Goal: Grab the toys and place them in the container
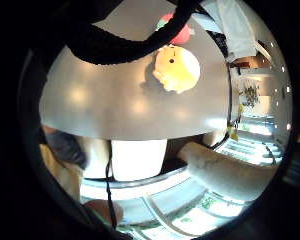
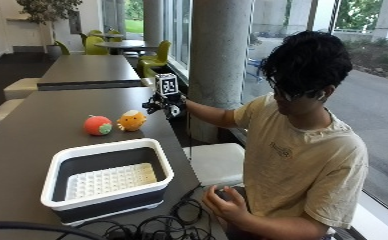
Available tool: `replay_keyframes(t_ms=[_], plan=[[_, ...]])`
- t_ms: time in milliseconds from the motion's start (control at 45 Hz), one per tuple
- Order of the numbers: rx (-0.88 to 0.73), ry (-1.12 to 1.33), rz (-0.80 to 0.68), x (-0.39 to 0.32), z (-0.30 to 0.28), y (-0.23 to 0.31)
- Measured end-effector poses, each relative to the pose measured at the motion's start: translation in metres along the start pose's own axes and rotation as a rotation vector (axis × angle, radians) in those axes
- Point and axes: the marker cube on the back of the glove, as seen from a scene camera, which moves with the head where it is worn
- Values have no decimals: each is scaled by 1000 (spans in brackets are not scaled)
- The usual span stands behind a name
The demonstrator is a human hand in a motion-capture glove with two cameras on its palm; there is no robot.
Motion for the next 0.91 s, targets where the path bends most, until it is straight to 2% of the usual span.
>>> replay_keyframes(t_ms=[244,311,444,666,777,911], plan=[[-28,81,90,10,-4,9],[-16,75,46,10,-4,5],[57,-95,-25,5,5,-15],[128,-76,164,57,15,-65],[89,-104,313,82,18,-95],[43,-45,373,124,23,-130]])
